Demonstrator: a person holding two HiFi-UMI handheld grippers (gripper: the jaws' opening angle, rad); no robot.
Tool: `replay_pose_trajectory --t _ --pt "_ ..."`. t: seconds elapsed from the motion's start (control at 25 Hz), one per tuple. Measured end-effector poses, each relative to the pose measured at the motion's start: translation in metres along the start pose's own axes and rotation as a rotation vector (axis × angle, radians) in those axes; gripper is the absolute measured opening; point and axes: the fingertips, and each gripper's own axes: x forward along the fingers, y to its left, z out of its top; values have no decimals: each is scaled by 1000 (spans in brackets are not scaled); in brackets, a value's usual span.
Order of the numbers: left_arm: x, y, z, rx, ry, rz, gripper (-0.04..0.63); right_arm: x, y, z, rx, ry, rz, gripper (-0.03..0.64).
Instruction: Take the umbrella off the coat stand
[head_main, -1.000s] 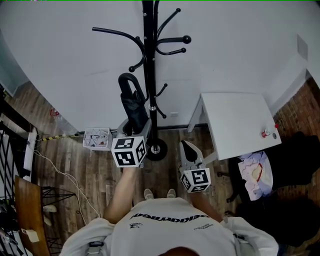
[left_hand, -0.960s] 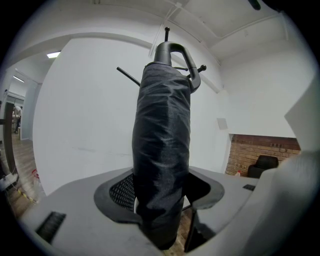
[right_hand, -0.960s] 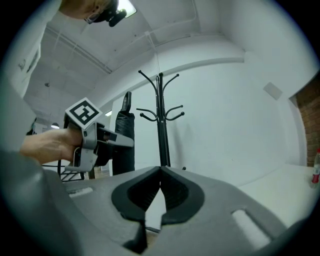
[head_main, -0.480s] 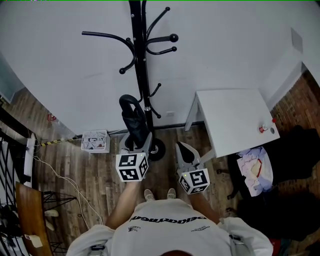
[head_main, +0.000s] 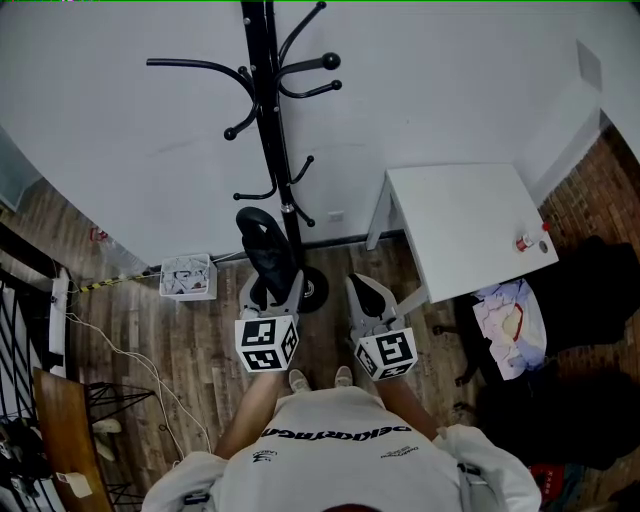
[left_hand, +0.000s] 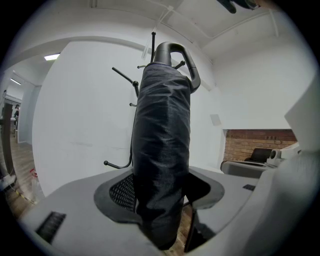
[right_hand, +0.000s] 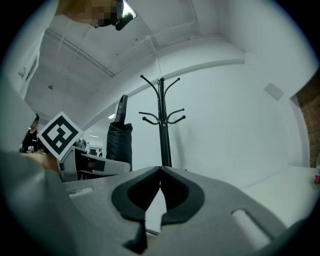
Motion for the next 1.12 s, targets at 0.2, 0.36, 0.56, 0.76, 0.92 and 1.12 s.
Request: replay_pose_trajectory --t 0.2,0.36,0.56,0.76,0.92,1.12 --pt "-2 -2 -10 18 -5 -4 252 0 -3 -2 0 -2 -8 -3" --pt "-4 0 -16 36 -22 -5 252 2 -4 0 -4 -8 -9 -3" --pt "-10 -1 -28 30 -35 -6 252 -1 -3 -6 -1 -3 -11 -3" --pt "-16 -3 -37 38 -41 6 252 -5 2 -13 -4 1 1 -3" --pt "-20 -7 -42 53 -37 2 252 -8 3 -17 -4 7 -6 -3" --pt "-23 -8 -44 54 -34 4 252 -9 3 -18 -1 9 -14 -3"
